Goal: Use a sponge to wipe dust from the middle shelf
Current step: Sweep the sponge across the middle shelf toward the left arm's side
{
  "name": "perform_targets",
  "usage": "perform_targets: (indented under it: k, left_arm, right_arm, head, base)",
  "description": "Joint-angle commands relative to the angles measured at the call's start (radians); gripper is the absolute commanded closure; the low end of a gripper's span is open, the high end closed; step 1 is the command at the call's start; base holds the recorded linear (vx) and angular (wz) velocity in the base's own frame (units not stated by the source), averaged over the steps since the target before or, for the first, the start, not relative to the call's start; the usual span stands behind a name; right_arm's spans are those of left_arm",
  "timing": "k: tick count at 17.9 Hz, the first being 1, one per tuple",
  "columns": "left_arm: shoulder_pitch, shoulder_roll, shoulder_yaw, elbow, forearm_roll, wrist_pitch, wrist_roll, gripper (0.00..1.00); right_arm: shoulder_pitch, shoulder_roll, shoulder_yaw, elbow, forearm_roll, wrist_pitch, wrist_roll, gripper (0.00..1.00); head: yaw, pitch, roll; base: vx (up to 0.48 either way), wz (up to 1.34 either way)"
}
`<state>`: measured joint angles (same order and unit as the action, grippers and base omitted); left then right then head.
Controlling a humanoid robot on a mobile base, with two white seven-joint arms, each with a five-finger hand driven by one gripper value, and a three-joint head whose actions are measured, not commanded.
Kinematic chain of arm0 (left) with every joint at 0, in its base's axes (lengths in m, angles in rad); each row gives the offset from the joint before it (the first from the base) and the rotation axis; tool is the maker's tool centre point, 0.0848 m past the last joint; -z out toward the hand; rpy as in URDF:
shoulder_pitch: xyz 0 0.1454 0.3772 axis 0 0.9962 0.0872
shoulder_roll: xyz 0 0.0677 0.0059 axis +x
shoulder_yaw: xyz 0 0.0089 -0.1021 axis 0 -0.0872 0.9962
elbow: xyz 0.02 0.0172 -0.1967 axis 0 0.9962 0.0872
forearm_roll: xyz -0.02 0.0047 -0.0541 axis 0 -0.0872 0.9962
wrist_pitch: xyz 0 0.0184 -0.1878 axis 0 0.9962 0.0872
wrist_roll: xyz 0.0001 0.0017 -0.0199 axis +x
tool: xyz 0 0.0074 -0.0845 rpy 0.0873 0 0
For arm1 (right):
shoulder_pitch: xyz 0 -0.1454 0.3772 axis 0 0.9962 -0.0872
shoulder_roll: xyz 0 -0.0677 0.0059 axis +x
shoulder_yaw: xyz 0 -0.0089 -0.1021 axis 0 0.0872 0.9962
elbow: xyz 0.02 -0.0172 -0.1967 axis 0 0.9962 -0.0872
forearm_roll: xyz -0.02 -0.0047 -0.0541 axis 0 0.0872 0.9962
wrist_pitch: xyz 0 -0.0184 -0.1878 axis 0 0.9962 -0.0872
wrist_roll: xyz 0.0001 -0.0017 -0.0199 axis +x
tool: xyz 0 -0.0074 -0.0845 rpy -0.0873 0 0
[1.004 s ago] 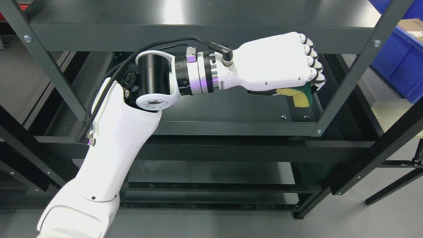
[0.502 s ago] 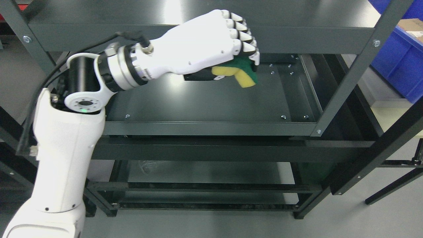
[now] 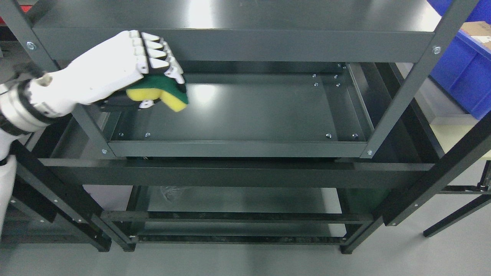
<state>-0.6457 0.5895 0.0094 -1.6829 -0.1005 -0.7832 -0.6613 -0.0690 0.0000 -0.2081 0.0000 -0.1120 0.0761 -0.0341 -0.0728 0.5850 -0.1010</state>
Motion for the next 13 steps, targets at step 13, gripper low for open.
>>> perform_targets:
  k: [13]
  left_arm:
    - [-0.155, -0.053, -0.205, 0.005, -0.008, -0.002, -0.001, 1.0]
  right_arm:
    - [0.0, -0.017, 0.0, -0.017, 0.0, 0.001, -0.003, 0.0]
  head:
    - [0.0, 0.0, 0.0]
  base:
    - [-0.001, 0.0]
